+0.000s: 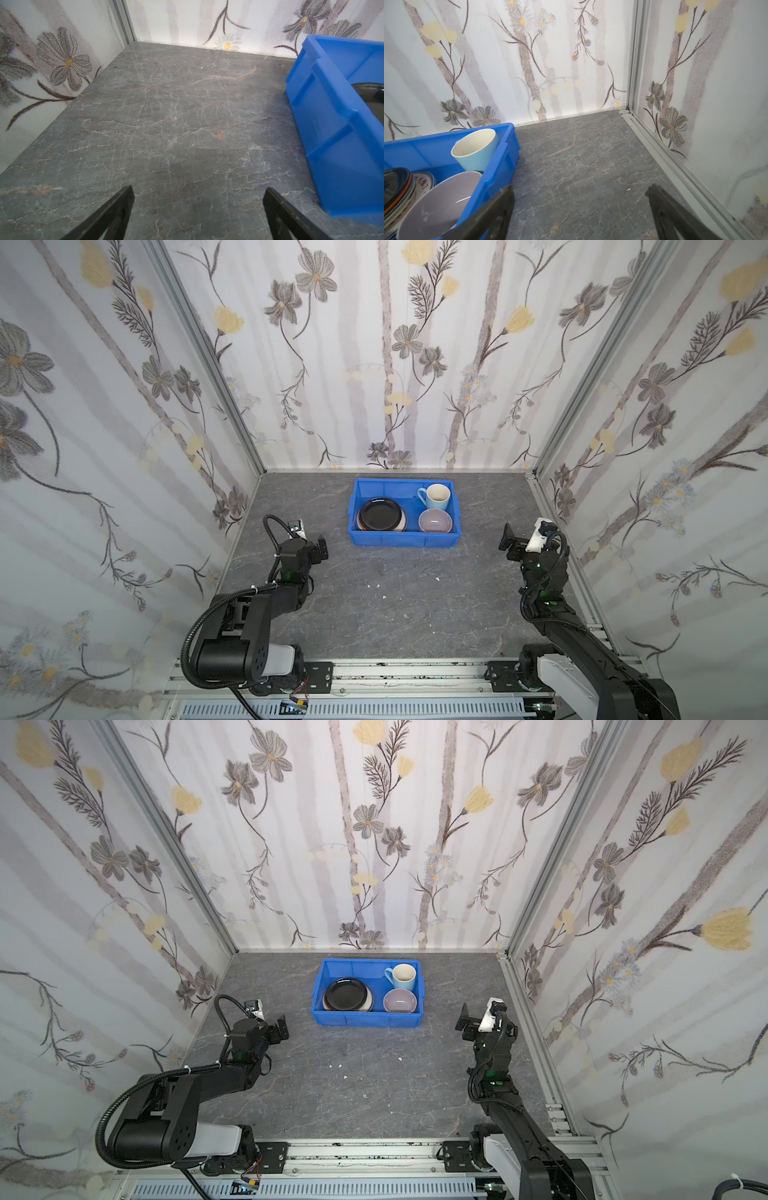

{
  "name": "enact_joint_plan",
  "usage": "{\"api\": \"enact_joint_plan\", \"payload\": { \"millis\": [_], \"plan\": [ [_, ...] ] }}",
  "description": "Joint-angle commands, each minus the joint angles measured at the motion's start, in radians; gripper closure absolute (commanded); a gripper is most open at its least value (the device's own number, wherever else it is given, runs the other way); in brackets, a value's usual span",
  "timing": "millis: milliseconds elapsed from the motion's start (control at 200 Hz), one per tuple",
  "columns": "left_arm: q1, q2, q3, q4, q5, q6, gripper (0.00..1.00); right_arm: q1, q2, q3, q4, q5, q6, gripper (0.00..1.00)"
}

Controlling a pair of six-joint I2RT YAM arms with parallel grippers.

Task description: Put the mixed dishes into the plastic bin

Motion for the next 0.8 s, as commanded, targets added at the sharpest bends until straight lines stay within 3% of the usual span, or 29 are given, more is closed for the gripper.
{"api": "enact_joint_plan", "payload": {
  "millis": [0, 85, 280, 350, 445, 794],
  "plan": [
    [0.012, 0.077, 0.0, 0.187, 0.013, 0.01, 0.0, -0.018, 0.057, -0.02, 0.205, 0.007, -0.032, 0.0],
    [0.014, 0.157, 0.006, 0.251, 0.021, 0.02, 0.0, -0.033, 0.124, -0.03, 0.291, 0.002, -0.029, 0.0],
    [0.036, 0.147, 0.035, 0.178, 0.063, -0.001, 0.0, -0.045, 0.348, -0.039, 0.514, -0.047, -0.046, 0.0],
    [0.043, 0.148, 0.042, 0.167, 0.073, -0.007, 0.0, -0.044, 0.42, -0.053, 0.624, -0.128, -0.078, 0.0],
    [0.046, 0.149, 0.042, 0.164, 0.078, -0.01, 0.0, -0.044, 0.393, -0.023, 0.517, -0.148, -0.09, 0.0],
    [0.035, 0.146, 0.049, 0.149, 0.049, -0.001, 0.0, -0.044, 0.398, -0.026, 0.536, -0.154, -0.094, 0.0]
  ]
}}
